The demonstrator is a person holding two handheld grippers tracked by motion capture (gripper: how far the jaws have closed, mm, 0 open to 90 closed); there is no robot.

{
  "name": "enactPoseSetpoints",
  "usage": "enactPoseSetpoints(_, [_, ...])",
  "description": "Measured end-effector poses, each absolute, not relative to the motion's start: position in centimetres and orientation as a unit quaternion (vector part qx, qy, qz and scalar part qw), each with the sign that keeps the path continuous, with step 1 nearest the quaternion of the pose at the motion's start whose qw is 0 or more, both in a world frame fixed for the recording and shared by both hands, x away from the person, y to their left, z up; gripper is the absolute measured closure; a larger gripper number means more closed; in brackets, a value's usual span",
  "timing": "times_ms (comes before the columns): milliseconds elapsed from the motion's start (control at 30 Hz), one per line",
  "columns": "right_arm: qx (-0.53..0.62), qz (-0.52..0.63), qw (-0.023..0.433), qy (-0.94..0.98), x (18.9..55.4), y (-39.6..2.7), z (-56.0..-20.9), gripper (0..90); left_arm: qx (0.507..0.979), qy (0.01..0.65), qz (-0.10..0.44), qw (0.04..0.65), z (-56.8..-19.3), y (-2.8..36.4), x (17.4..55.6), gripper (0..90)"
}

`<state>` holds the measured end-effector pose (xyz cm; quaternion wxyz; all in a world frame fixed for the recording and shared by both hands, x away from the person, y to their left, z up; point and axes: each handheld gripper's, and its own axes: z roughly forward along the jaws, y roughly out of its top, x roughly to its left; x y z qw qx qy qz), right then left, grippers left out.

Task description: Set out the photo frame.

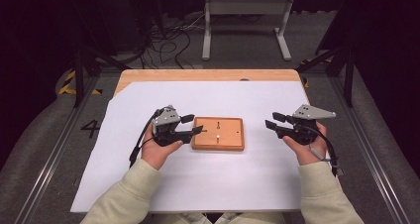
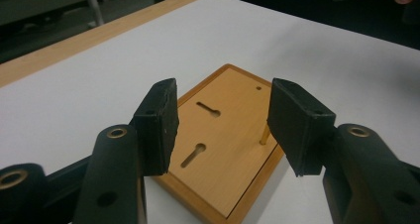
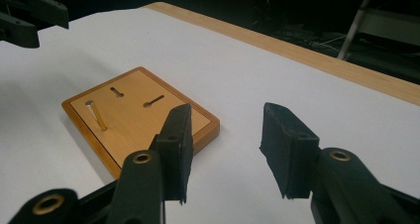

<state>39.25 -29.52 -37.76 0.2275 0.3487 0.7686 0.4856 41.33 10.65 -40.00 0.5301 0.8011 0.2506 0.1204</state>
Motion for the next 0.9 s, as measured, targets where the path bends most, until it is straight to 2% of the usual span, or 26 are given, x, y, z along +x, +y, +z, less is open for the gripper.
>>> enactPoseSetpoints(500, [0.345,0.512,0.205,0.759,39.2,-29.7,-37.9,58.8,0.827,0.206,0.056,0.520,-42.7,7.0,42.0,51.5])
enactPoseSetpoints(800, [0.349,0.511,0.204,0.758,39.0,-30.1,-38.2,58.7,0.831,0.194,0.053,0.518,-44.1,5.1,42.5,53.9])
enactPoseSetpoints(900, [0.351,0.511,0.203,0.758,38.9,-30.2,-38.3,58.9,0.835,0.193,0.055,0.512,-44.5,4.9,42.7,57.3])
